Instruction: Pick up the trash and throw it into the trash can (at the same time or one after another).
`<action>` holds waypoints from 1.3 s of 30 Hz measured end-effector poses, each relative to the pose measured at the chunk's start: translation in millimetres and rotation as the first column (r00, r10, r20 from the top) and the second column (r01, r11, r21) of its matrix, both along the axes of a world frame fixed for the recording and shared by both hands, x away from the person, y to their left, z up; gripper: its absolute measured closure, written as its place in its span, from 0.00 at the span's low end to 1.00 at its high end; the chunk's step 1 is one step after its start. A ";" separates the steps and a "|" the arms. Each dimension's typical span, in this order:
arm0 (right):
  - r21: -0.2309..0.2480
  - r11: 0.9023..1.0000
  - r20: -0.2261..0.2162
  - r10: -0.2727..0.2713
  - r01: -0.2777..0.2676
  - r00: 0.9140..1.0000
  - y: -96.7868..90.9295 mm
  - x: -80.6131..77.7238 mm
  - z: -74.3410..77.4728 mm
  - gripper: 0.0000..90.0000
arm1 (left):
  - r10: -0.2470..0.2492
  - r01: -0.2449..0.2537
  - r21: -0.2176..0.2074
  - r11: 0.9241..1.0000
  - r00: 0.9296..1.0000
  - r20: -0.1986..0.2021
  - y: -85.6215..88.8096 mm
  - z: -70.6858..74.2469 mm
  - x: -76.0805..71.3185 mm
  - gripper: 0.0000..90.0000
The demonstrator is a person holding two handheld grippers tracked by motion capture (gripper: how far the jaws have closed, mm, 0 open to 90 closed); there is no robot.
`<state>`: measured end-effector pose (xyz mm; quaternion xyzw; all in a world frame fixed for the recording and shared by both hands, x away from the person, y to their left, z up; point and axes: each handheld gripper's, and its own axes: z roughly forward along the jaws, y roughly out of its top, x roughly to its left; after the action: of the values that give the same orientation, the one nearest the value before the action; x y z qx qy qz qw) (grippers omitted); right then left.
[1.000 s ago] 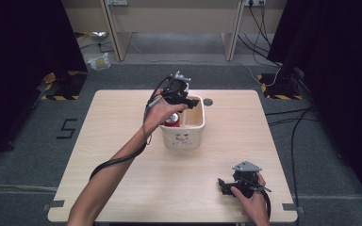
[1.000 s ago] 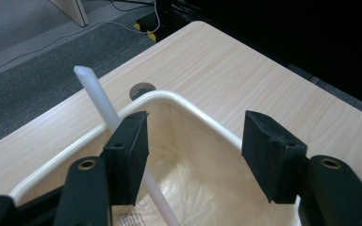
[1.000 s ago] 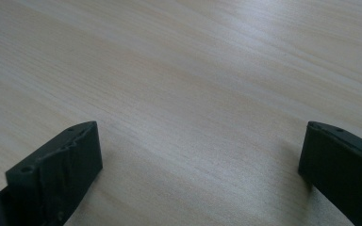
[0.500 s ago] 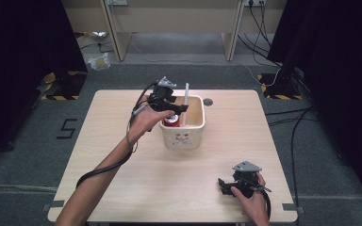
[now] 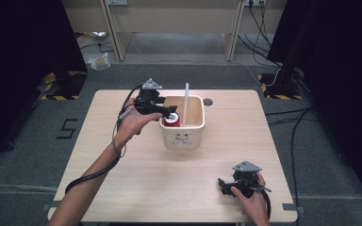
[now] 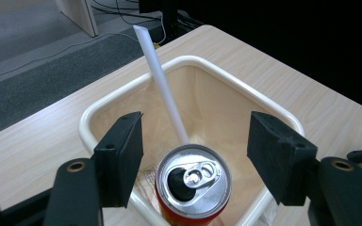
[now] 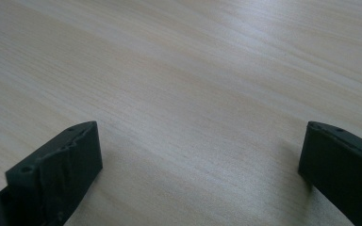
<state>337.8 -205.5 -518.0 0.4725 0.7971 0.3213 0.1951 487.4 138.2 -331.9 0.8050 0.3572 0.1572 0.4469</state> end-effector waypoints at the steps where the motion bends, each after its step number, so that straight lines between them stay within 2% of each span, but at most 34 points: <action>1: 0.000 1.000 0.000 0.000 0.000 1.000 0.0 0.0 0.0 0.00 | -0.001 0.001 0.000 1.000 1.000 0.001 1.5 0.1 -0.9 0.40; 19: -0.003 1.000 0.002 0.001 -0.001 1.000 -0.1 0.1 -0.1 0.00 | 0.012 -0.012 -0.041 0.999 1.000 -0.003 34.0 -11.5 -23.4 0.35; 24: -0.004 1.000 0.003 0.000 0.000 1.000 0.0 0.2 -0.1 0.00 | 0.030 -0.030 -0.041 0.999 1.000 -0.007 45.8 -22.1 -27.4 0.35; 28: -0.003 1.000 0.002 -0.002 0.002 1.000 0.1 0.1 -0.1 0.00 | 0.030 -0.030 -0.066 0.997 1.000 -0.007 54.1 -30.3 -30.7 0.34; 35: -0.003 1.000 0.002 -0.002 0.002 1.000 0.2 0.1 -0.1 0.00 | 0.037 -0.037 -0.065 0.997 0.999 0.002 64.4 -44.9 -41.6 0.30; 39: -0.004 1.000 0.001 -0.002 0.002 1.000 0.2 0.1 0.0 0.00 | 0.048 -0.047 -0.043 0.998 0.999 0.009 66.2 -53.0 -47.7 0.29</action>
<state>337.9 -205.3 -518.0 0.4730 0.7971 0.3198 0.1967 439.7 204.4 -385.0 0.7857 0.3773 0.1643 0.4619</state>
